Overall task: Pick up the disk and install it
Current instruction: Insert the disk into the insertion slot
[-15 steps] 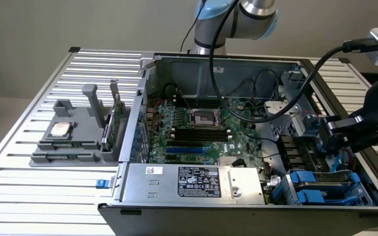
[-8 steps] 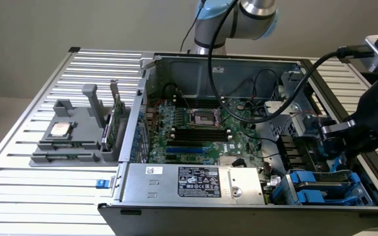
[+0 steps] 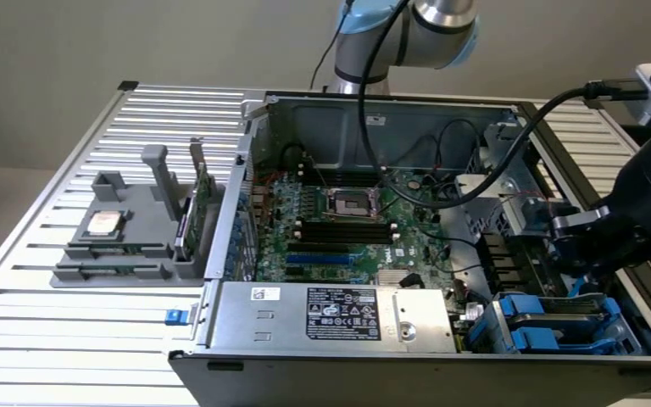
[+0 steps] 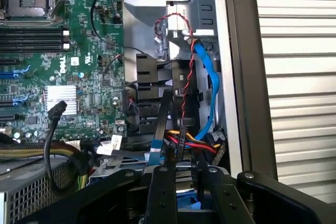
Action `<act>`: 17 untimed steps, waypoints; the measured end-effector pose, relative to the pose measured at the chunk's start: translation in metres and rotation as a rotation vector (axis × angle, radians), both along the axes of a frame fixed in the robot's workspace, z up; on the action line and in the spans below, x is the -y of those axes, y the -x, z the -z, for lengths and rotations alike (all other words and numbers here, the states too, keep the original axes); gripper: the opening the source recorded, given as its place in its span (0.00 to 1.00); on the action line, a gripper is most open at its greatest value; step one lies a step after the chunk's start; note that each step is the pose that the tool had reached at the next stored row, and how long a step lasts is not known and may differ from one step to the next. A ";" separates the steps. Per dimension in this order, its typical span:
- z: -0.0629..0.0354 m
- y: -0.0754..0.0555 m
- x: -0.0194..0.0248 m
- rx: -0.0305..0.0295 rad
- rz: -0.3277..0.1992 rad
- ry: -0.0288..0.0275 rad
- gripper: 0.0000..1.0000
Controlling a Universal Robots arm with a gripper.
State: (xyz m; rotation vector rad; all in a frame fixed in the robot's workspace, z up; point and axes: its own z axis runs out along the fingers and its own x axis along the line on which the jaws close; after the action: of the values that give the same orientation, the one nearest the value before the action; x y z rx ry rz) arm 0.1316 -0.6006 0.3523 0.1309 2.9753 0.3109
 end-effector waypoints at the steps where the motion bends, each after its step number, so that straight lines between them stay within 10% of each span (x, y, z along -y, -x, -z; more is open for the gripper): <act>1: 0.0000 0.000 0.0000 0.0000 0.012 0.0000 0.27; 12: 0.0006 0.015 0.0000 0.0017 0.068 0.0028 0.27; 17: 0.0005 0.016 -0.0004 0.0168 0.114 0.0024 0.27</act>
State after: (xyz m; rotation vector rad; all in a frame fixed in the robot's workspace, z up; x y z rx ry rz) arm 0.1160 -0.6002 0.3519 0.2955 2.9366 0.2929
